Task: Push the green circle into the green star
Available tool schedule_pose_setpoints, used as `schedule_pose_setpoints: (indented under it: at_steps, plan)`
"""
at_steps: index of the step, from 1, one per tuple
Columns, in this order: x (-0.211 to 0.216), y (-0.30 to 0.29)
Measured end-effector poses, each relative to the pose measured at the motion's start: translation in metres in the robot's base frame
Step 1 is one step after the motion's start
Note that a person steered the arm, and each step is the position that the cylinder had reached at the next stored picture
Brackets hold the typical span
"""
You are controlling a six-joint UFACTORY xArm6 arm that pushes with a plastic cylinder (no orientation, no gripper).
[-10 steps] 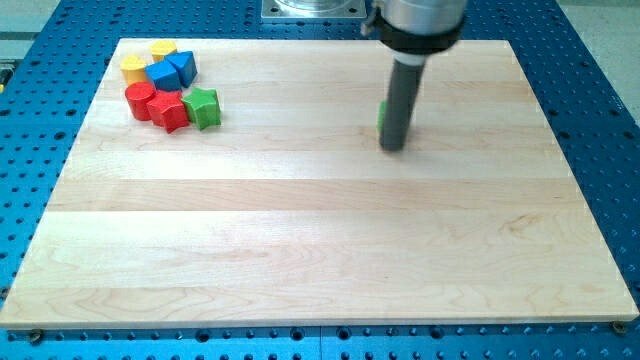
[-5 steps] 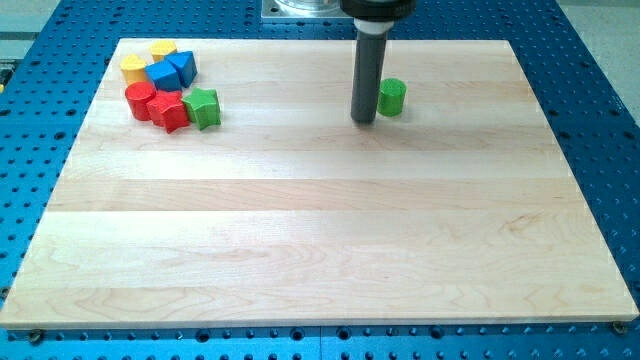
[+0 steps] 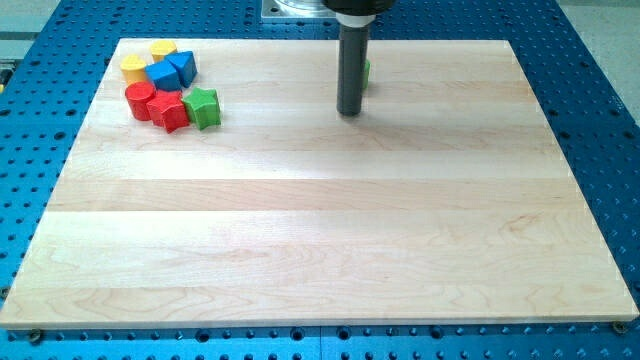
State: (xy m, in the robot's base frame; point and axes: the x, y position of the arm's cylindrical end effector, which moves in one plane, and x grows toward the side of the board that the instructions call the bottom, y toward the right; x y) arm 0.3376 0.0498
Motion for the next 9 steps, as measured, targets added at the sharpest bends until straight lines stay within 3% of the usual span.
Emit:
schedule_pose_setpoints:
  at_steps: [3,4,5,6,7,9]
  plan:
    - [-0.055,0.057]
    - [-0.080,0.033]
    - [-0.028,-0.091]
    - [-0.022,-0.077]
    - [-0.057,-0.052]
    - [-0.046,-0.190]
